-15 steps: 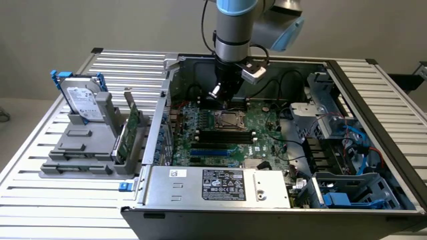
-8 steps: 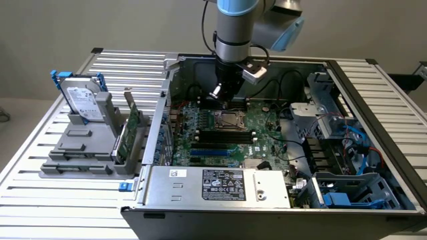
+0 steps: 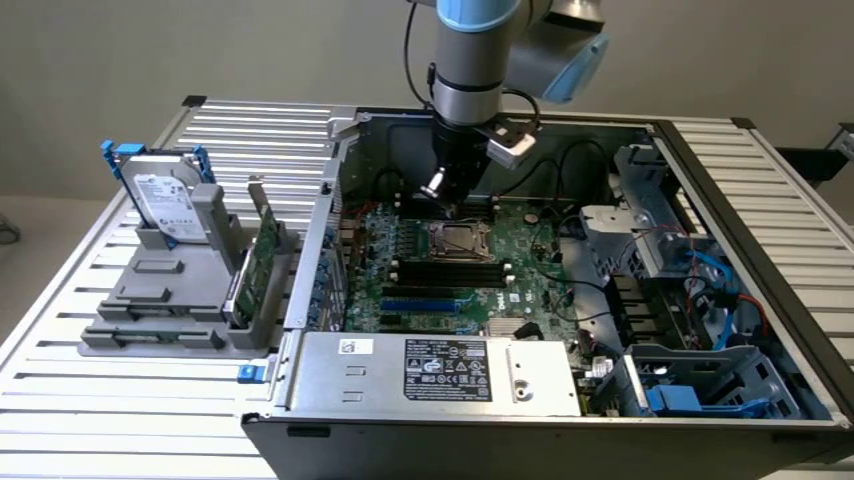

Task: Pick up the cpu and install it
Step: 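Install the second cpu locking lever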

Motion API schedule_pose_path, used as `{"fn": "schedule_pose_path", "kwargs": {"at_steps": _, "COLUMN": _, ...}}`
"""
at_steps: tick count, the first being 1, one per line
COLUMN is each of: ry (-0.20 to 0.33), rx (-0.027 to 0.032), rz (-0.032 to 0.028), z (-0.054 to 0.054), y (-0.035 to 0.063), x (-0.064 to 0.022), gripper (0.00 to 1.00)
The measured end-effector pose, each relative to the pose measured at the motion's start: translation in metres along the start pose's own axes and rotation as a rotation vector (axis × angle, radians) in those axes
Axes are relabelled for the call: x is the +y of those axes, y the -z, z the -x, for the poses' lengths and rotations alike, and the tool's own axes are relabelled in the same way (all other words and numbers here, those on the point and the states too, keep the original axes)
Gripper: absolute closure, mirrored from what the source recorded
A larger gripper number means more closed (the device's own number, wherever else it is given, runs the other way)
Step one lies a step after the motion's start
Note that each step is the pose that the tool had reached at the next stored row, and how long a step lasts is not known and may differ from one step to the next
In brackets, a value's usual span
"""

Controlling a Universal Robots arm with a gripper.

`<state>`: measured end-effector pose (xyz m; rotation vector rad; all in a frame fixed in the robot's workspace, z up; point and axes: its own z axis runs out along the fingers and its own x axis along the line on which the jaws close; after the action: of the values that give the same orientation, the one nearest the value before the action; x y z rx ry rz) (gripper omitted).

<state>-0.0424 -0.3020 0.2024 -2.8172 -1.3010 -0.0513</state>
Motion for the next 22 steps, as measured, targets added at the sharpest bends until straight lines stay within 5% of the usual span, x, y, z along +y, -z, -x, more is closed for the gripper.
{"fn": "schedule_pose_path", "kwargs": {"at_steps": 22, "ry": 0.04, "rx": -0.0091, "rz": 0.0053, "z": -0.0045, "y": -0.0013, "x": 0.005, "gripper": 0.89}}
